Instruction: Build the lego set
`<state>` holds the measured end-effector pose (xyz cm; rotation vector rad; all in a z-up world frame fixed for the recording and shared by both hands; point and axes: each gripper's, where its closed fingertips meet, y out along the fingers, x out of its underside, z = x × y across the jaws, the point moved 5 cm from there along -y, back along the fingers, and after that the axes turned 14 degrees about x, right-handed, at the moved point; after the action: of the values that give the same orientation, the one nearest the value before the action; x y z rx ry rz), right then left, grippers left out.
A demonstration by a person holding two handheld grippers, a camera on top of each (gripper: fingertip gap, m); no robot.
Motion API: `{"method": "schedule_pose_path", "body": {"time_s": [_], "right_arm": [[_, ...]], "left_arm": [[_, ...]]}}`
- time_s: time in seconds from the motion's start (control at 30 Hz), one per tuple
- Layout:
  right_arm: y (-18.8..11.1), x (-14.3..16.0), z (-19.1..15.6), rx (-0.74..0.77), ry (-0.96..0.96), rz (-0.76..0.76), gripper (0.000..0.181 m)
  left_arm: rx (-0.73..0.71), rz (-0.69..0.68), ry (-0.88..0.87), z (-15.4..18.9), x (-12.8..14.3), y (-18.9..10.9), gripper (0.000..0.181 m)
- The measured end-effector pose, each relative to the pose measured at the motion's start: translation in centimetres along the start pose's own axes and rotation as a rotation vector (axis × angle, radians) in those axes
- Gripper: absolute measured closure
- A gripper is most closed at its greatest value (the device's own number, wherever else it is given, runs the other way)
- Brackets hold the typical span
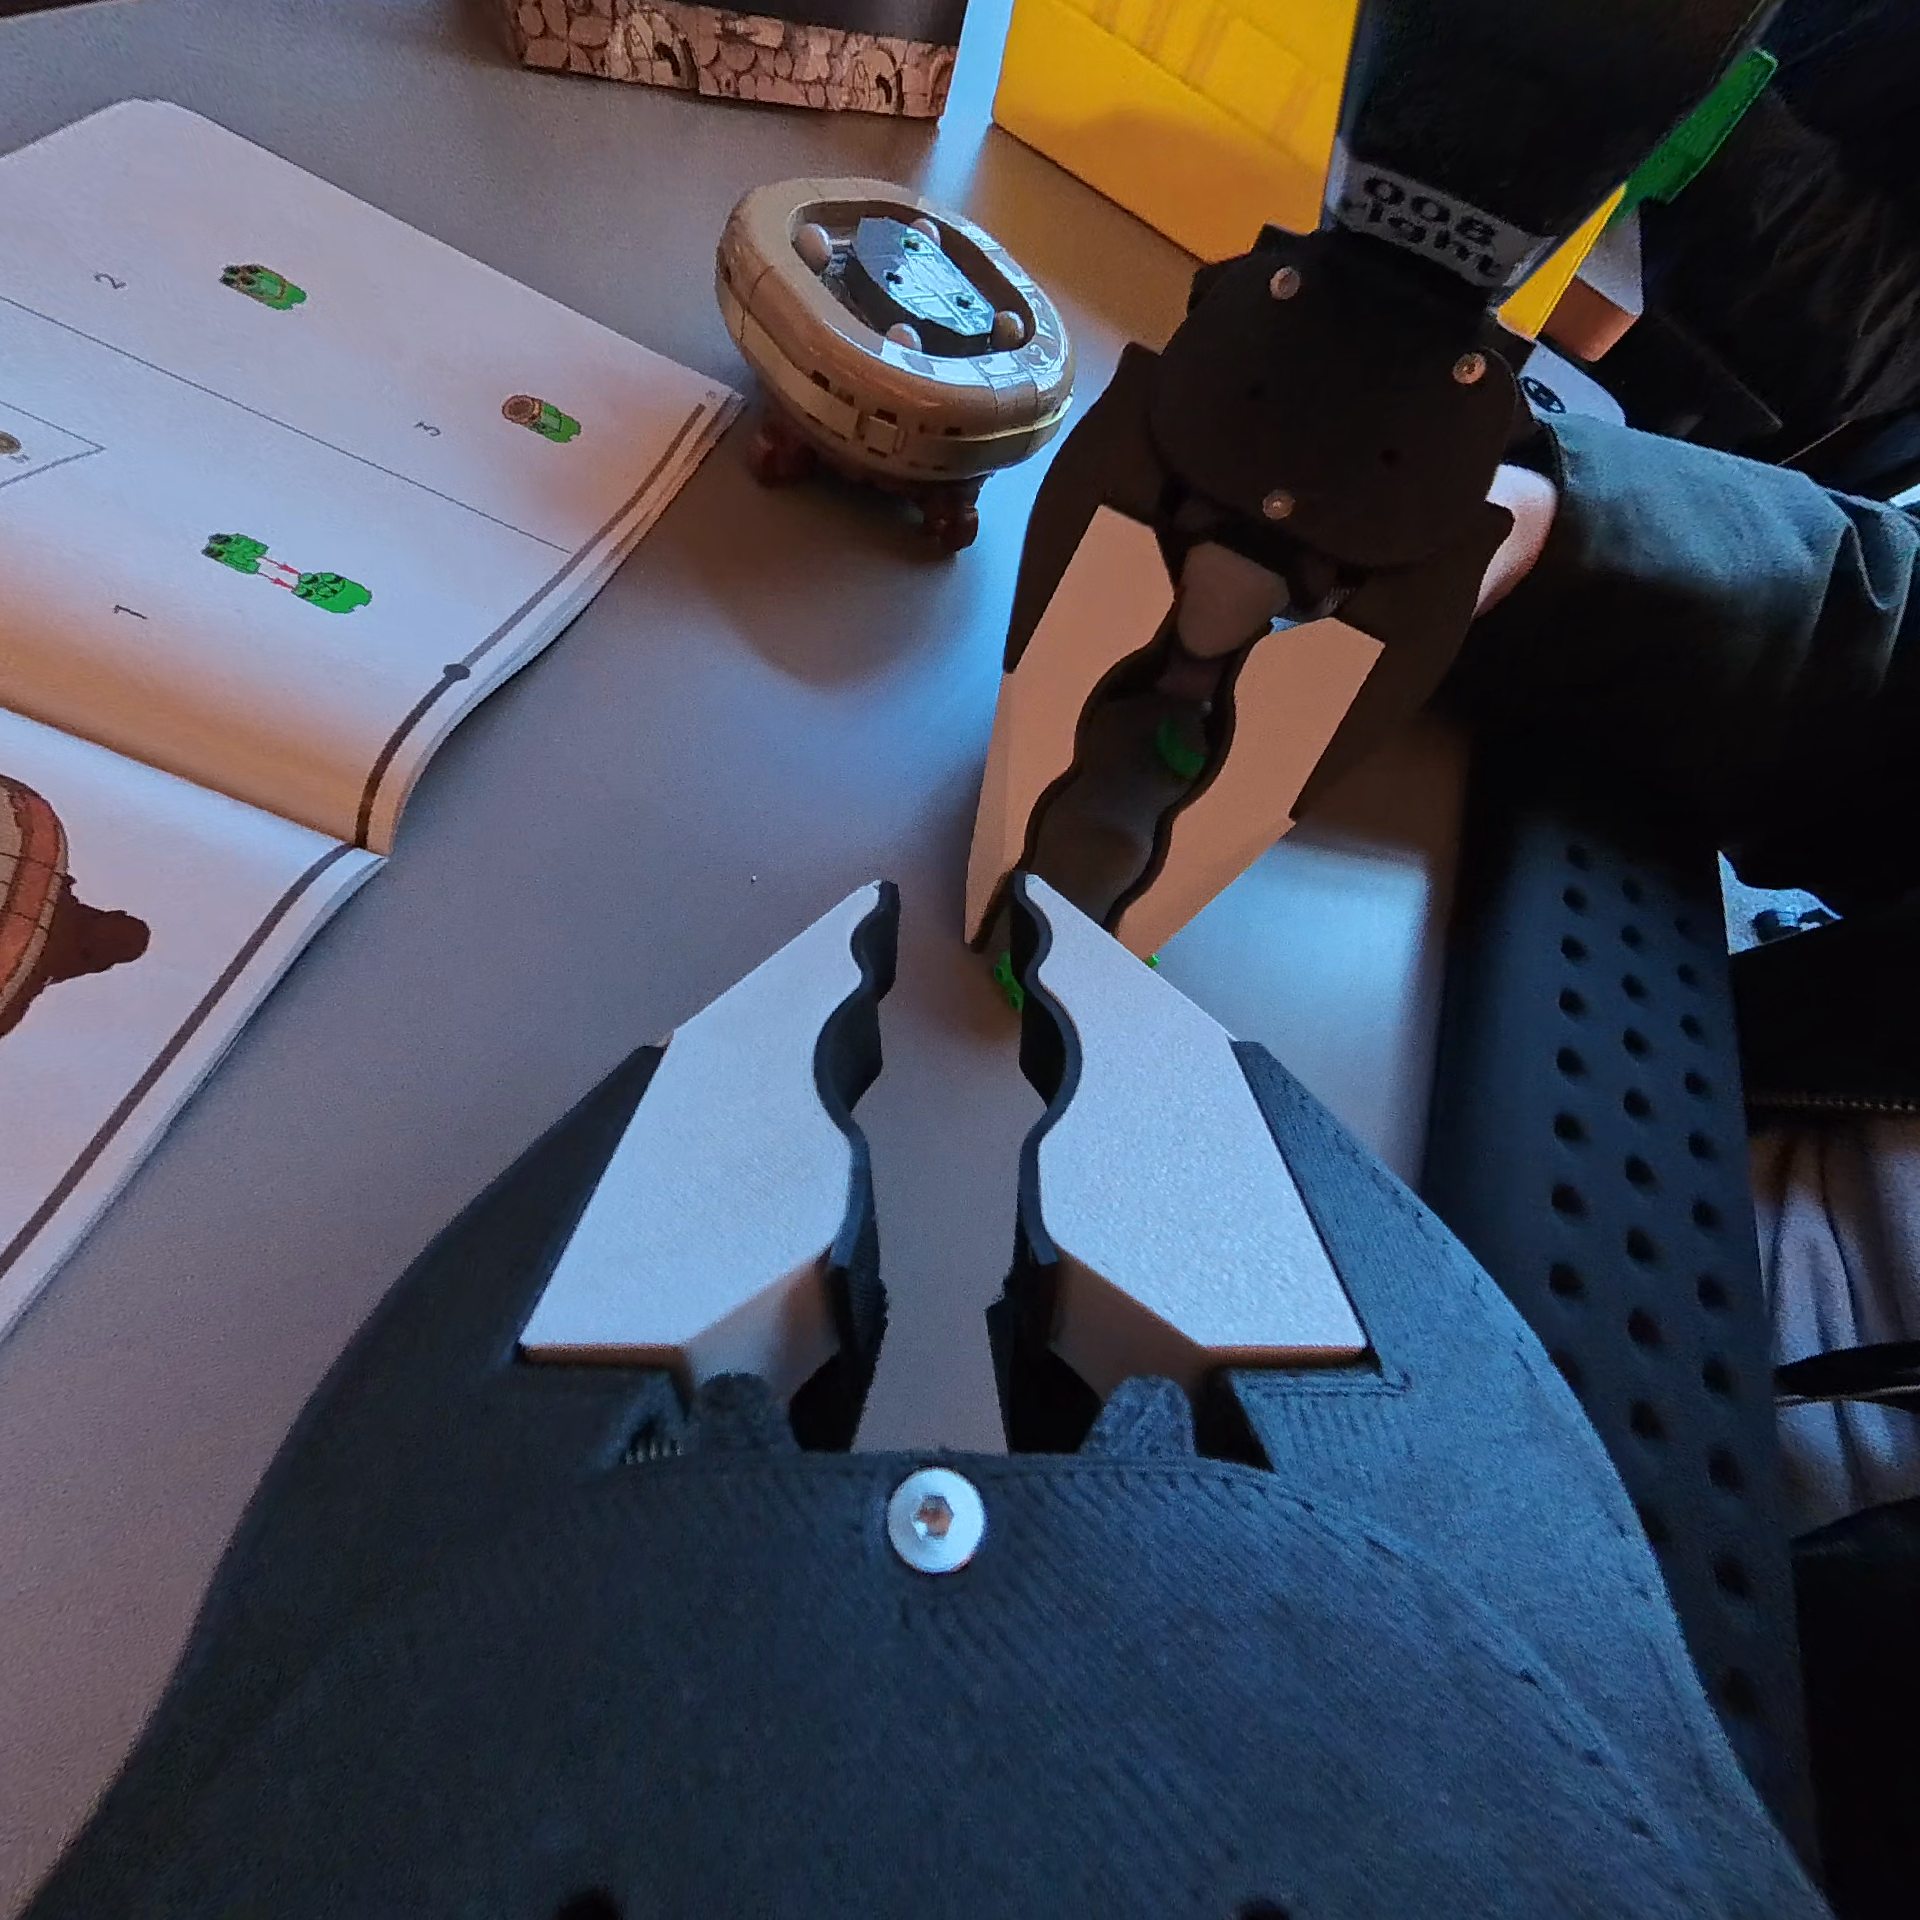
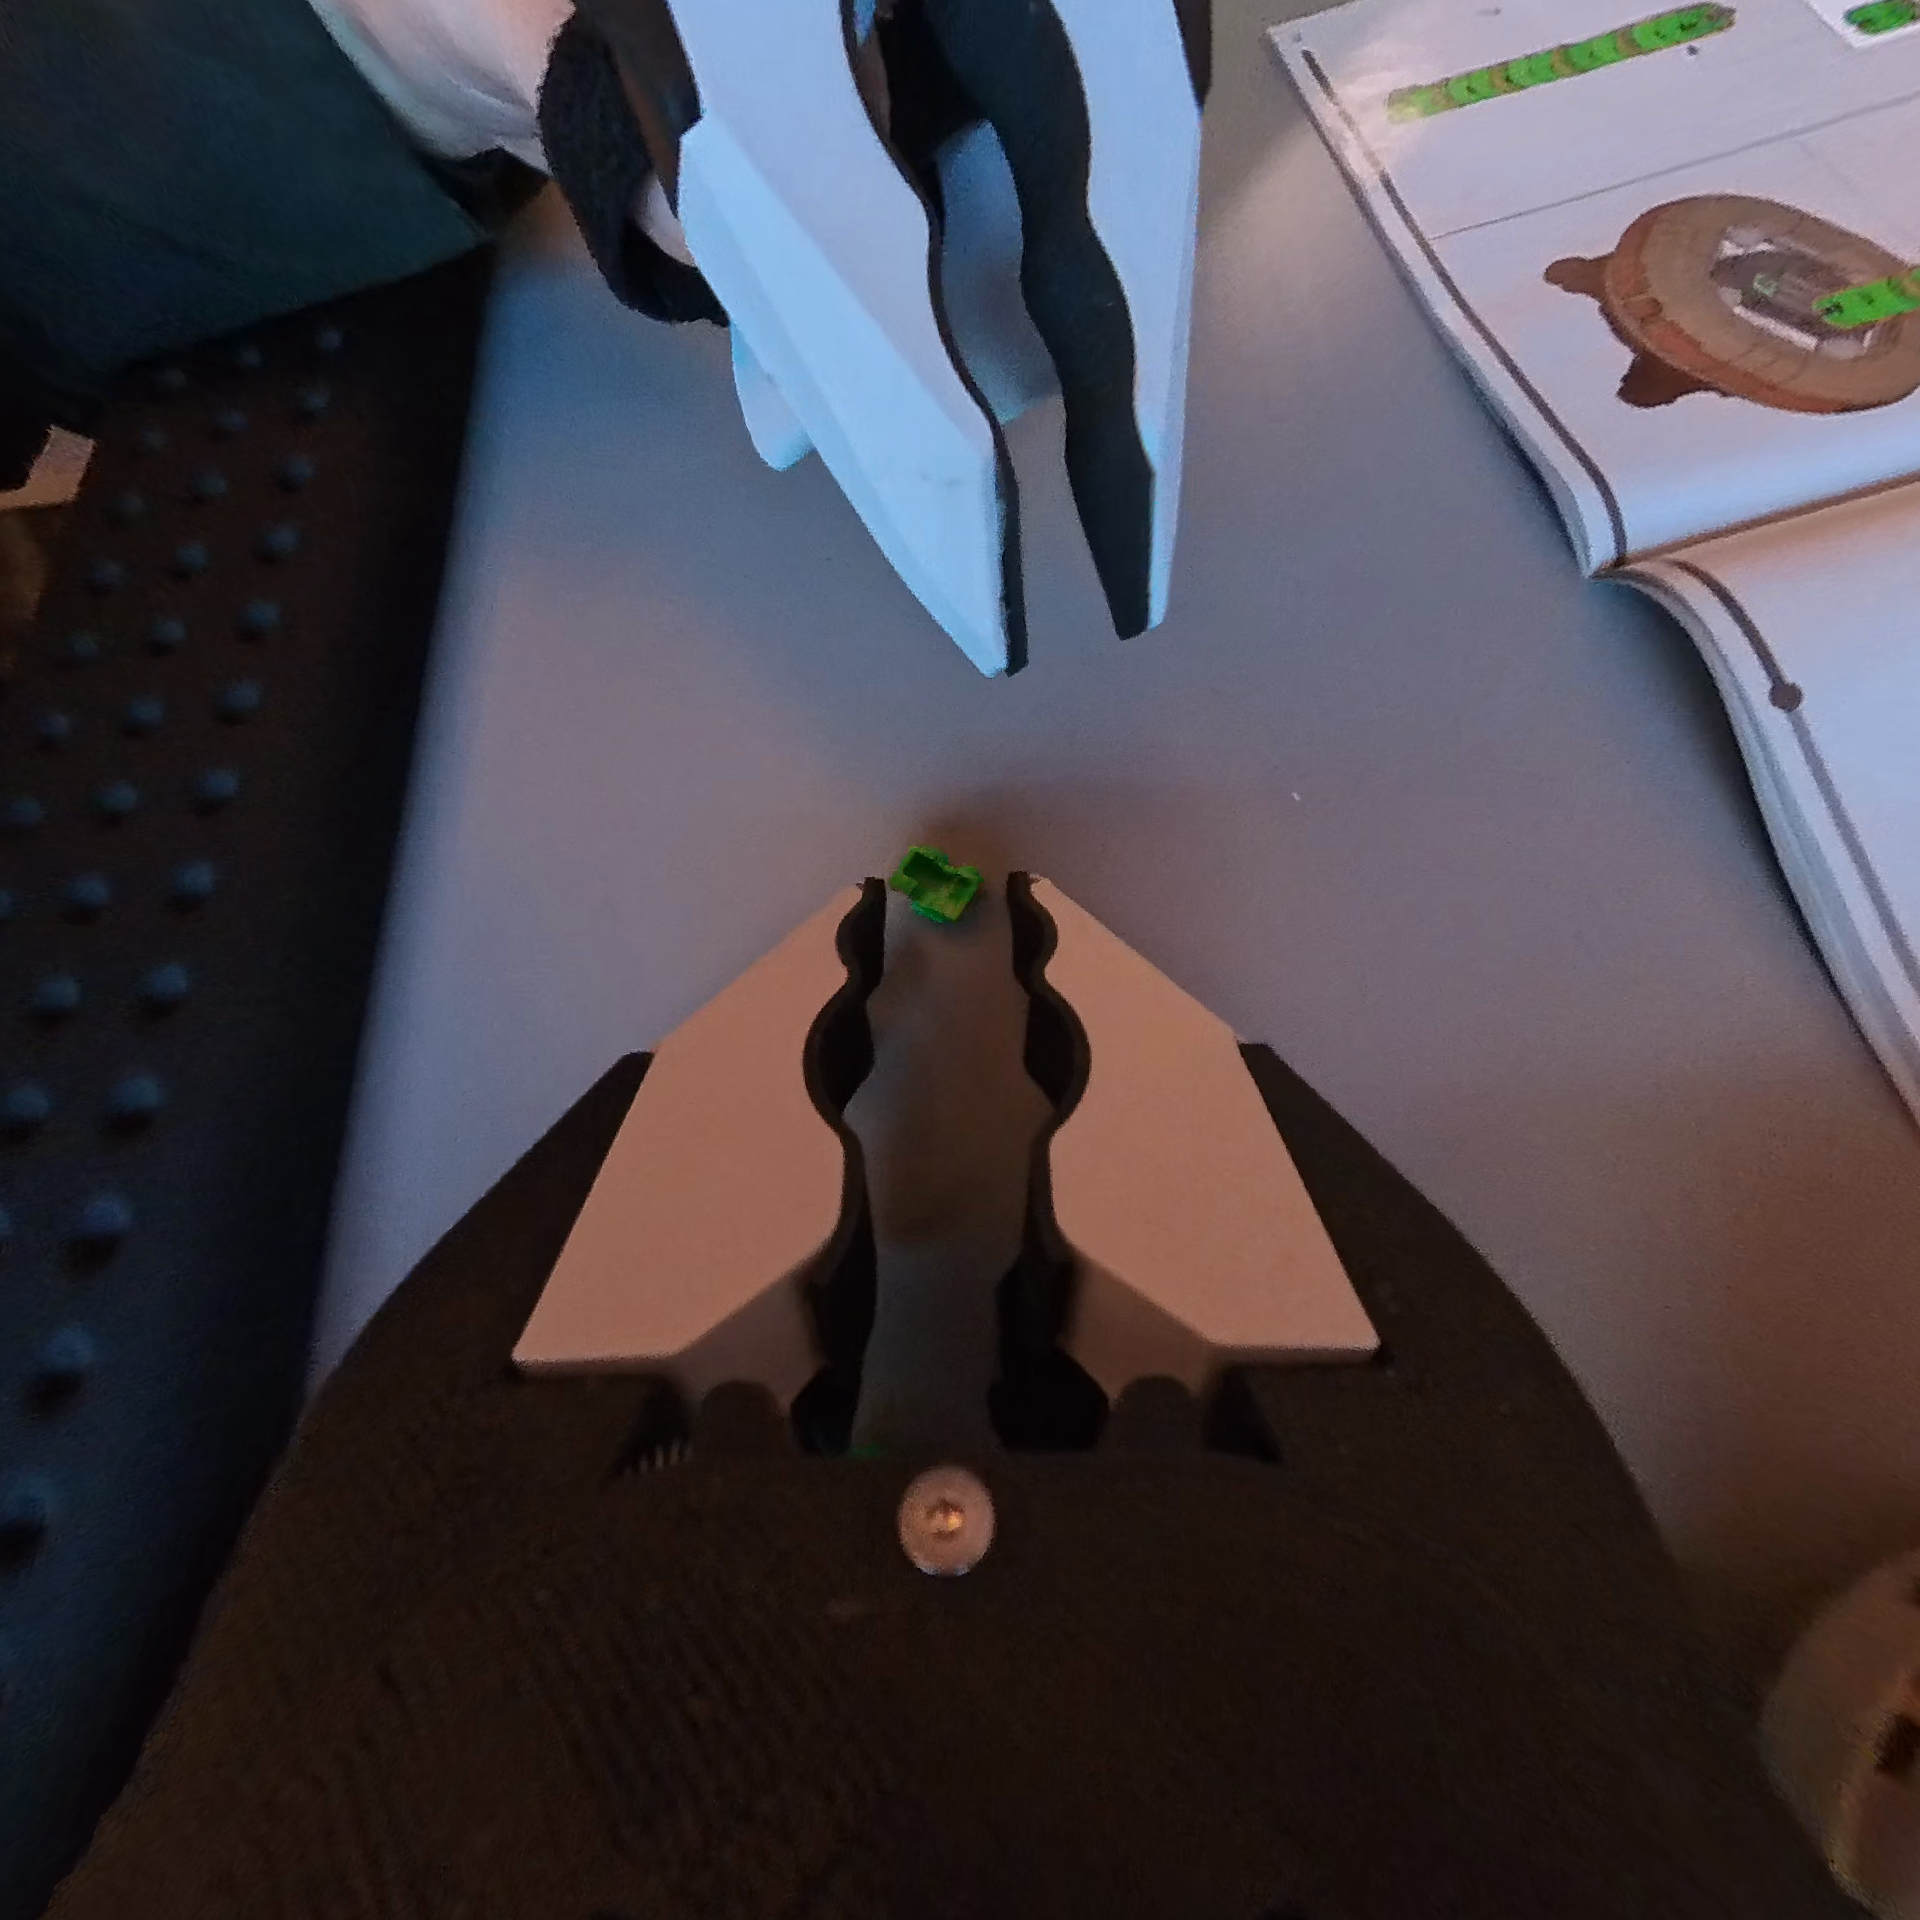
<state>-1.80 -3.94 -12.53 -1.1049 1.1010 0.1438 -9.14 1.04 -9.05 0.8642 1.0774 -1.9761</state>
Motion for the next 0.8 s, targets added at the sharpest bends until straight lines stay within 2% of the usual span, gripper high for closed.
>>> {"method": "schedule_pose_path", "body": {"time_s": [0.23,0.3,0.37,0.5,0.7,0.8], "right_arm": [[-0.2,-0.4,-0.6,0.009,-0.087,0.014,0.165],[-1.2,-1.5,-1.1,0.028,-0.182,0.118,0.165],[-3.1,-3.3,-2.2,0.052,-0.303,0.292,0.165],[-7.0,-6.0,-3.8,0.189,-0.506,0.592,0.165],[-8.8,-6.8,-3.9,0.234,-0.509,0.707,0.165],[-9.1,-7.1,-3.5,0.180,-0.406,0.736,0.165]], "left_arm": [[-0.007,0.003,-0.007,-0.2,0.1,-0.3,0.161],[-0.009,0.018,-0.007,-0.2,0.0,-0.5,0.162],[-0.003,0.041,-0.008,-0.2,-0.2,-0.8,0.162],[0.013,0.090,-0.017,-0.1,-0.6,-1.4,0.162],[0.066,0.138,-0.020,0.4,-1.0,-1.7,0.162],[0.202,0.211,-0.036,1.8,-1.8,-2.0,0.162]]}}
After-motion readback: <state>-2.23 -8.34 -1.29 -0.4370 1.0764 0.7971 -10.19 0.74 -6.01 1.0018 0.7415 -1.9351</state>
